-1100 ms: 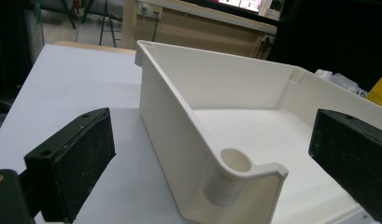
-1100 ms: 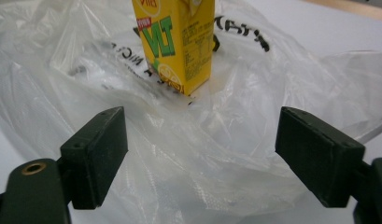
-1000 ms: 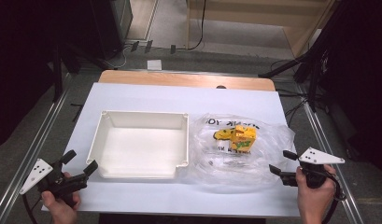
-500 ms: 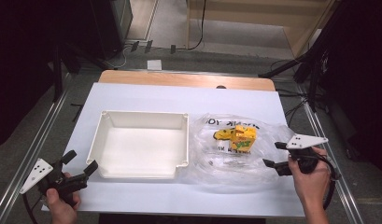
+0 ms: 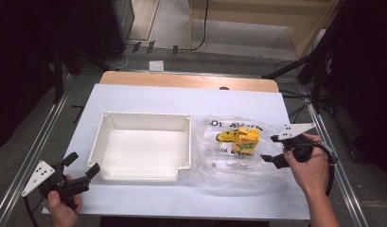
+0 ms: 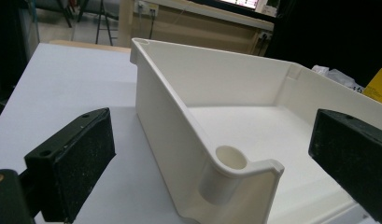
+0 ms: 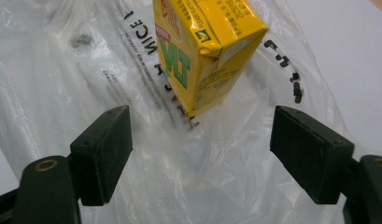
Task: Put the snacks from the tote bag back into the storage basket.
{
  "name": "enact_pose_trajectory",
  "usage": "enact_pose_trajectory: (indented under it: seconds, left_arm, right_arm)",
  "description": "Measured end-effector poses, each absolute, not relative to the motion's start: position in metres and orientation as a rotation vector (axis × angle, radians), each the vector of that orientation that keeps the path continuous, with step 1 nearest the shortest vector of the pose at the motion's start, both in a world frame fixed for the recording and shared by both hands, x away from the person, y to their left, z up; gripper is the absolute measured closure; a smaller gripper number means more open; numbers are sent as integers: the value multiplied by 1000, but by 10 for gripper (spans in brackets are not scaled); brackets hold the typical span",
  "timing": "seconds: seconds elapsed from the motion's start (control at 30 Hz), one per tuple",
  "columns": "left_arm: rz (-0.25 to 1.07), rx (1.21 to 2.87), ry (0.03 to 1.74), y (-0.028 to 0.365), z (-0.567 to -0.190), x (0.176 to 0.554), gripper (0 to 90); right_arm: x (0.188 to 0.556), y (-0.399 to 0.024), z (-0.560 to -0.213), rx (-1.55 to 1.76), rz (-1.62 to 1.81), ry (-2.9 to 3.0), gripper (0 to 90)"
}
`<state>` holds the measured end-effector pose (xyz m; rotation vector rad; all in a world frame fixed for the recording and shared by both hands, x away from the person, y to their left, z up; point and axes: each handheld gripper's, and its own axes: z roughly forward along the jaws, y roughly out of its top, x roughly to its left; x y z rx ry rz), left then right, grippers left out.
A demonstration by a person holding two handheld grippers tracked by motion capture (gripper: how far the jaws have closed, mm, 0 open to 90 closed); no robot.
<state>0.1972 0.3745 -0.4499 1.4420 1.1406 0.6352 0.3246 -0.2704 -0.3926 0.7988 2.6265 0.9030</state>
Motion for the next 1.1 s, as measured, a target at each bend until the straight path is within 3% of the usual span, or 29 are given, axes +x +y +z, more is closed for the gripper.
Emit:
enact_pose_trajectory:
  seconds: [1.1]
  left_arm:
    - [631,1473,1098,372,-450,196,11]
  right_arm:
    - [375,-245,-385,505,632,2888,309]
